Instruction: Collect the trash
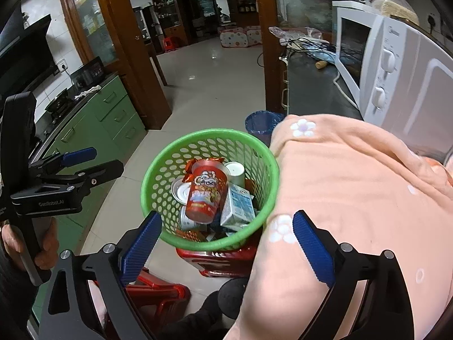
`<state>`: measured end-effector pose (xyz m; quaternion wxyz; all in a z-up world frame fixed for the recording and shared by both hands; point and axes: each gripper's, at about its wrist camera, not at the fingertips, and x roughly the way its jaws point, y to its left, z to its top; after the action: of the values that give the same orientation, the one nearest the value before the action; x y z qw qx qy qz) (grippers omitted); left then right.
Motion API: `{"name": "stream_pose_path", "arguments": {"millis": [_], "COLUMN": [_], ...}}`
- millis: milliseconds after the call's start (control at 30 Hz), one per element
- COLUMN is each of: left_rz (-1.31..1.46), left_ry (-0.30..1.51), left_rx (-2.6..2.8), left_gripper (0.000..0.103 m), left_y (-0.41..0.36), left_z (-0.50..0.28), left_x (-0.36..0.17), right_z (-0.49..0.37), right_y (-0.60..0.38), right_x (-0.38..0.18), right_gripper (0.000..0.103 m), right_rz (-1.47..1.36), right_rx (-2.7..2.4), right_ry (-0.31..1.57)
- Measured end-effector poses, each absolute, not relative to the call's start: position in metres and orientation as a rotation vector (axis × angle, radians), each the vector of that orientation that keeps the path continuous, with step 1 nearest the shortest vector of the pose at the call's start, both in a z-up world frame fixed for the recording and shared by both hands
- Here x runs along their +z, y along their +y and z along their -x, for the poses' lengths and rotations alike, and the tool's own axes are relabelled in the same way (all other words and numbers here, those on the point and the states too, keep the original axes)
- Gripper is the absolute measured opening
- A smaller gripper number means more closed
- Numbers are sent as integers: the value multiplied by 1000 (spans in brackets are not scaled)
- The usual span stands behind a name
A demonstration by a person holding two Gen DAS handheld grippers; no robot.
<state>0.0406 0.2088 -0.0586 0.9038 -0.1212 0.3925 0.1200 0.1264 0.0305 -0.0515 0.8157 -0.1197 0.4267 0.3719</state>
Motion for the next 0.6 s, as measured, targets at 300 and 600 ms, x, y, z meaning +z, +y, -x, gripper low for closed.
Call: {"name": "stream_pose_path", "arguments": {"millis": [300,600], "left_rz": [202,167], "left_ry": [815,815], "left_rx": [253,261], "left_gripper": [98,98], "left_y": [185,172], "left_z": [-33,-24], "left_x": [-51,-42], "right_z": [-111,-99], "right_y": [7,-14], "right_x": [-49,-44], "right_gripper": [92,92], "right_rz": [239,213], "right_rx": [713,657], "right_ry": [914,920]}}
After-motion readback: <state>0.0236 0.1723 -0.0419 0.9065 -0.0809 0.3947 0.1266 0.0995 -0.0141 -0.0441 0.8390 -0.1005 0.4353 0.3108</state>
